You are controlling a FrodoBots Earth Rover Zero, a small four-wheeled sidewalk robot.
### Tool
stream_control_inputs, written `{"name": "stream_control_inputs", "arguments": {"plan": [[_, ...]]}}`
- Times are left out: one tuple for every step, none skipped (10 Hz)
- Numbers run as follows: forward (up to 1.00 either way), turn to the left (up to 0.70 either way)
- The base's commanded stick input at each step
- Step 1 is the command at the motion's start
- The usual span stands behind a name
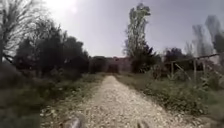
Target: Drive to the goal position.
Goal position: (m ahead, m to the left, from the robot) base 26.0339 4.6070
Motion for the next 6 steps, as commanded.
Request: {"name": "stream_control_inputs", "arguments": {"plan": [[1.00,0.00],[1.00,0.00],[1.00,0.00],[1.00,0.00],[1.00,0.00],[1.00,-0.11]]}}
